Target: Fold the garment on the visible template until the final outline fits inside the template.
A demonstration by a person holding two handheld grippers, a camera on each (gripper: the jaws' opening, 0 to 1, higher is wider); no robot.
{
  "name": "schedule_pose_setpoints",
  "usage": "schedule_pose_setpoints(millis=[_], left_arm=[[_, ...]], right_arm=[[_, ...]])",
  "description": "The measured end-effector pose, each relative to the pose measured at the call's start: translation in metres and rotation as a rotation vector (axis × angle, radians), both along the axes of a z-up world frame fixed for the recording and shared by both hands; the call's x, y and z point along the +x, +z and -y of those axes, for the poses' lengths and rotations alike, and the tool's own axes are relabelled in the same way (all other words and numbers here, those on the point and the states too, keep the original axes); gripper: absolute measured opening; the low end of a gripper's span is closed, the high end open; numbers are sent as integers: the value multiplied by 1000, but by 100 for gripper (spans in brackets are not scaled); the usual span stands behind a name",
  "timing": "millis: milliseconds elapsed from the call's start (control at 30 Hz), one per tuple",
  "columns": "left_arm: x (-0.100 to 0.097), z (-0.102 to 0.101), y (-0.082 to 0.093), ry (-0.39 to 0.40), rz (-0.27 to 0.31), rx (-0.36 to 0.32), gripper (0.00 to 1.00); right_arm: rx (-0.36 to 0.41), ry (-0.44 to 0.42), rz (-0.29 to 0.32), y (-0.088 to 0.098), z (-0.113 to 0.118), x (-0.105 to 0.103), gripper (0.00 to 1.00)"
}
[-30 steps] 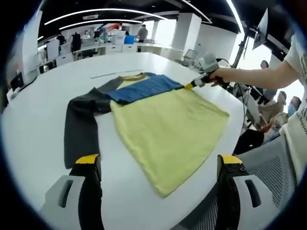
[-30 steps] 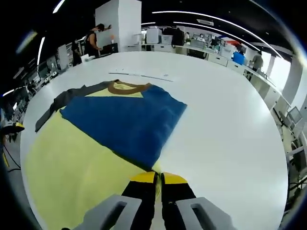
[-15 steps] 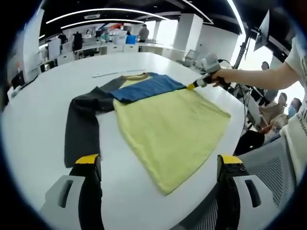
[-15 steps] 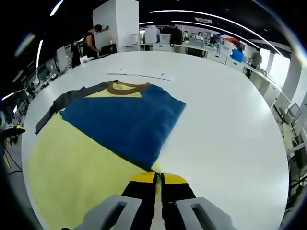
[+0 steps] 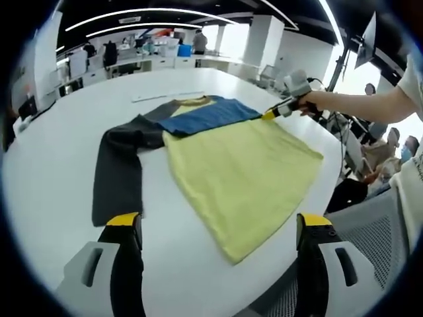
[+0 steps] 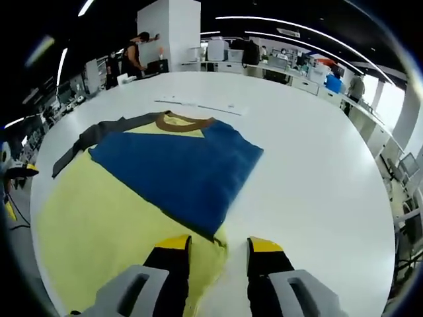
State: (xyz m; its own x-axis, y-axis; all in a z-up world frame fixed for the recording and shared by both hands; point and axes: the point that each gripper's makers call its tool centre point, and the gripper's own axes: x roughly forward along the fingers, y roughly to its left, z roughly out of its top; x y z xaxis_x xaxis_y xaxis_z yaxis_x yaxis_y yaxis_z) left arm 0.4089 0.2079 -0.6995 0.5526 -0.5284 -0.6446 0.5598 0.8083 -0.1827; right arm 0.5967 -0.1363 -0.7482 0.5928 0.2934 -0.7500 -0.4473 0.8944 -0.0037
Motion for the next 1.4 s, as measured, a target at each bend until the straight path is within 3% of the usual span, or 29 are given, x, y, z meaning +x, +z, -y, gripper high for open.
schedule_pose_setpoints(millis=[100,233,467,700,1000,1133,1400], left_arm=[[2,1,3,2,8,-3,93],[2,-1,2,1,7,10,92],[1,-4,-1,15,-7,22,90],[4,-13,-5,59,-25,39,86],[11,-32,-11,145,-40,45,81],[17,-44,-13,209,-17,60,71],[28,-58,-20,318,-14,34,62]], right_arm=[[21,22,6,4,-6,-1,42],[61,45,12,9,-15,-3,58],[90,80,17,15,-25,-8,74],[123,167,61,31,-43,-14,96],[166,237,120,55,-62,-27,99],[156,254,129,61,-65,-39,99],[209,269,142,77,-72,-58,99]])
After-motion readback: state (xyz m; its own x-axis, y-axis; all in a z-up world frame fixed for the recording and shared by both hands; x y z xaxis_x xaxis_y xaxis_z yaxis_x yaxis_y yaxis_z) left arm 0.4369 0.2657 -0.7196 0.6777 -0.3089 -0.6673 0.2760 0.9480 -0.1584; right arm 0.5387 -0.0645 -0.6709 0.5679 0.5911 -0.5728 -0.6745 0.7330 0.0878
